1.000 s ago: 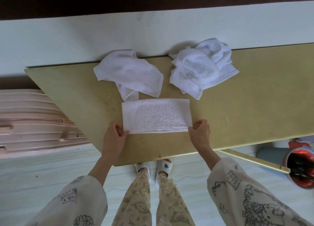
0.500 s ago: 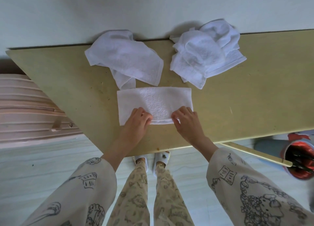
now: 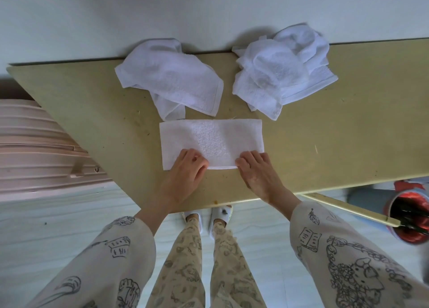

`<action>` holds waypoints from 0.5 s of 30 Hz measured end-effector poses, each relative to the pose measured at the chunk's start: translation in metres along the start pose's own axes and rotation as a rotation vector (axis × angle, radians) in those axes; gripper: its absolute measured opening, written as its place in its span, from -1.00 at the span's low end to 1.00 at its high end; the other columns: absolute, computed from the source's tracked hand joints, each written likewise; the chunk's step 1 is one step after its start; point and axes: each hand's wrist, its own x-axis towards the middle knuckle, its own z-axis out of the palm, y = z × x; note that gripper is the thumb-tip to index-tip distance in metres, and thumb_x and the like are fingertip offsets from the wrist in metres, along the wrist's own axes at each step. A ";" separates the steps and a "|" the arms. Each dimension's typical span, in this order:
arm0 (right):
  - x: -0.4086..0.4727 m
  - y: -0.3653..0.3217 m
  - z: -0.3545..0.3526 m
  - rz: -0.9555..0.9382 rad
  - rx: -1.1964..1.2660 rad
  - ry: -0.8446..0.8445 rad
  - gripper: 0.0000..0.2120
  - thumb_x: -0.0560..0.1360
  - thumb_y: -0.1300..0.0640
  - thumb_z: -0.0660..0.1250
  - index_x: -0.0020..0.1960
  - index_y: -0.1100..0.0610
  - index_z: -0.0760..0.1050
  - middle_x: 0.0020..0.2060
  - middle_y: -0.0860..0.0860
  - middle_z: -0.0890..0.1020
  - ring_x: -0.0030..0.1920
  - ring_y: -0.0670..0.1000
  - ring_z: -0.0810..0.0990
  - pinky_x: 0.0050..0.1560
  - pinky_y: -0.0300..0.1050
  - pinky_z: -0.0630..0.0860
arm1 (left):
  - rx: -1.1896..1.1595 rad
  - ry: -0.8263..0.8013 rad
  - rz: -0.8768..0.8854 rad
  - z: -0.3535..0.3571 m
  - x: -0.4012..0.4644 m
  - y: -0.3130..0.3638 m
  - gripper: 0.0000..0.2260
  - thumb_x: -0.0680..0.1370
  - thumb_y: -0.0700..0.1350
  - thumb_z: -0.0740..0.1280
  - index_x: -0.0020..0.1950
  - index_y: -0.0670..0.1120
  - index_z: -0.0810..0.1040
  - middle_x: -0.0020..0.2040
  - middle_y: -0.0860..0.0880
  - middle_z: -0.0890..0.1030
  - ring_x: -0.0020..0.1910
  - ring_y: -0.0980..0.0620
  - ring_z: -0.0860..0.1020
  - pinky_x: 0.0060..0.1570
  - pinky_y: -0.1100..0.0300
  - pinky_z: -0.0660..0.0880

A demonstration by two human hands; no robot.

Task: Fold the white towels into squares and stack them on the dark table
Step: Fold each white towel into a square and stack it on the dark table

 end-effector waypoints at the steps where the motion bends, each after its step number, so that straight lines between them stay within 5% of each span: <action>1: -0.001 0.001 0.000 -0.017 -0.011 0.001 -0.66 0.26 0.41 0.41 -0.11 0.14 0.35 -0.21 0.05 0.53 -0.26 0.07 0.45 -0.20 -0.10 0.27 | 0.010 -0.003 0.007 0.001 -0.001 0.000 -0.92 0.53 -0.17 0.24 -0.14 -0.13 0.48 -0.09 -0.09 0.49 -0.08 0.02 0.36 -0.14 0.22 0.44; 11: -0.009 0.010 -0.006 -0.014 -0.002 -0.058 -0.69 0.20 0.45 0.35 -0.10 0.20 0.53 -0.25 0.08 0.52 -0.29 0.11 0.48 -0.20 -0.08 0.26 | 0.096 -0.017 0.006 0.003 -0.004 0.002 -0.98 0.50 -0.21 0.33 -0.13 -0.14 0.52 -0.12 -0.09 0.49 -0.11 -0.02 0.41 -0.19 0.14 0.49; 15: -0.017 0.015 -0.010 0.002 -0.004 -0.057 -0.72 0.28 0.43 0.18 -0.10 0.22 0.53 -0.24 0.09 0.52 -0.28 0.13 0.48 -0.20 -0.07 0.29 | 0.159 -0.011 0.040 0.003 -0.005 0.005 -0.86 0.40 -0.33 0.41 -0.13 -0.12 0.57 -0.21 -0.08 0.50 -0.23 -0.05 0.47 -0.26 0.15 0.43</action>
